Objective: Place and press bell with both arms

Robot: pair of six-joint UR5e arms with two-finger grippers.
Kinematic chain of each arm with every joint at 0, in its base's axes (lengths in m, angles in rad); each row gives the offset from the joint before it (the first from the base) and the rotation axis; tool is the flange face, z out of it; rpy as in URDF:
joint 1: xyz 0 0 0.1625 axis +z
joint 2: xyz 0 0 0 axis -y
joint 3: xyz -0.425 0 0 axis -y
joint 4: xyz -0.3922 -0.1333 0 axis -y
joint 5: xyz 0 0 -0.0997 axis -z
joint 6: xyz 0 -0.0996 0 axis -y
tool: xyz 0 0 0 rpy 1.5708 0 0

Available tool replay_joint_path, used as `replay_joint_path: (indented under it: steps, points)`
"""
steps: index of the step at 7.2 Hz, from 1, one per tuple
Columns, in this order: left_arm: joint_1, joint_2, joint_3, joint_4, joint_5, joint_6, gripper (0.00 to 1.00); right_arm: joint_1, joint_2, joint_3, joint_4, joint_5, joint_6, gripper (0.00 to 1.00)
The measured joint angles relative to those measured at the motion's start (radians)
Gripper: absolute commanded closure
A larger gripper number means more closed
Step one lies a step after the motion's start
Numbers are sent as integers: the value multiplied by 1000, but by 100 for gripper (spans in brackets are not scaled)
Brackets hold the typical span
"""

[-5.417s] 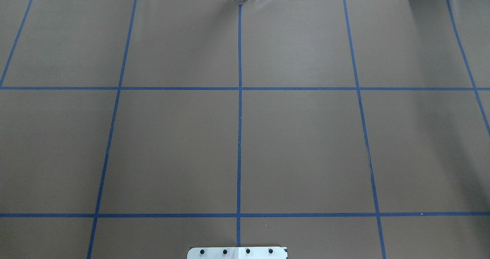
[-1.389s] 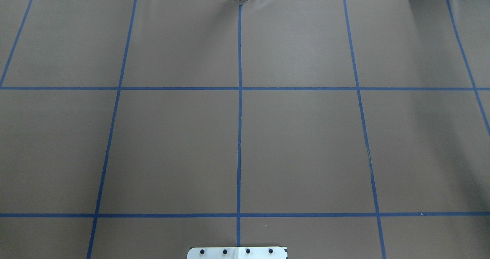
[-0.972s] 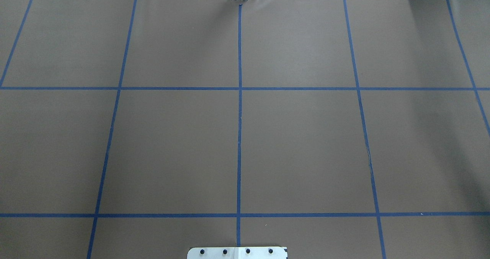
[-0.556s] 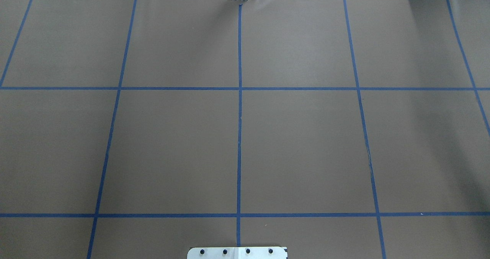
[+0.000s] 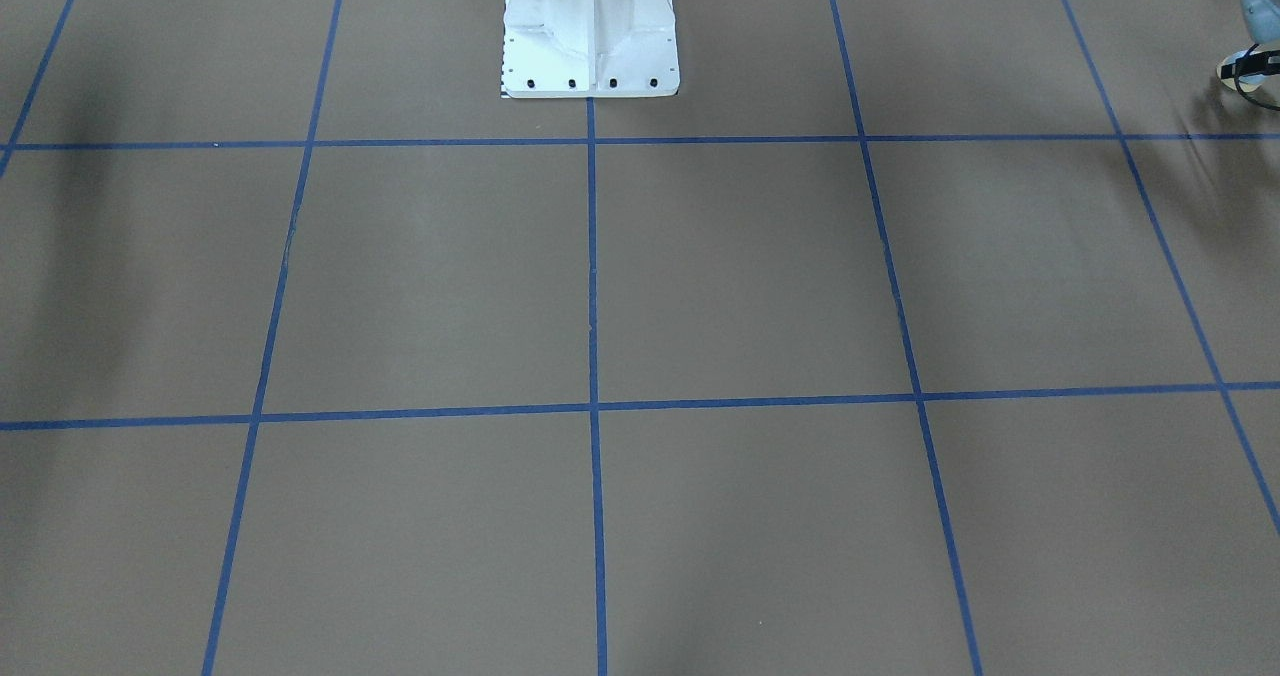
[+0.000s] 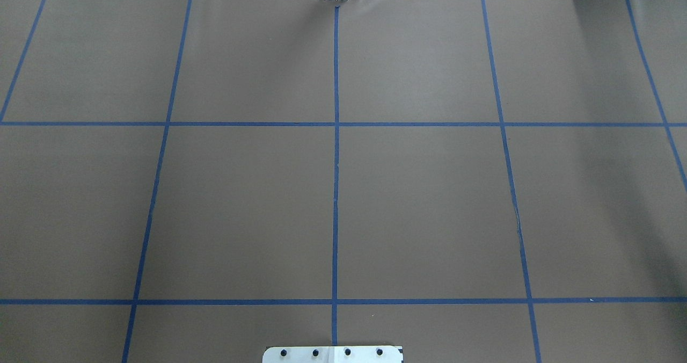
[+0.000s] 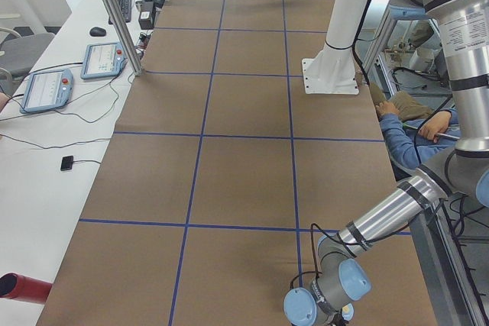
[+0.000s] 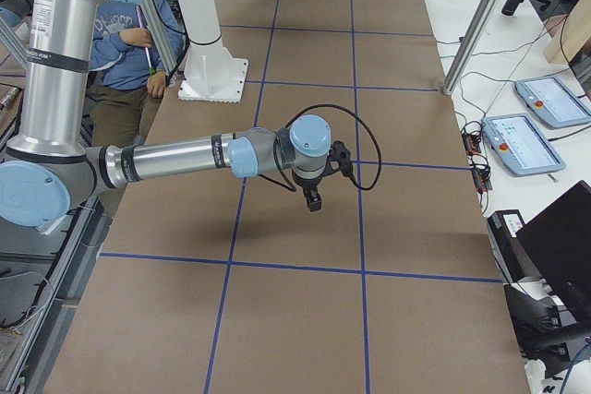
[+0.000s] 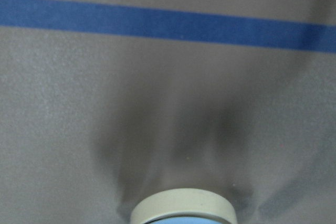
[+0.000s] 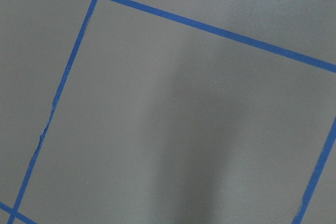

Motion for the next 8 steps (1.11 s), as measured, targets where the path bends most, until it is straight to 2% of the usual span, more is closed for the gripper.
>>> replay_joint_path:
  steps: [2,3,6,8]
  points:
    - [0,-1,-30,1,-5,5,100,0,-1,0,0,0,0,0]
    - [0,0,-90,42,-11,8,100,0,-1,1,0,1,0,0]
    - [0,-28,-389,369,-19,8,100,-1,-4,1,0,2,0,0]
    - [4,-126,-538,534,-48,-49,100,-2,-4,0,1,2,0,0]
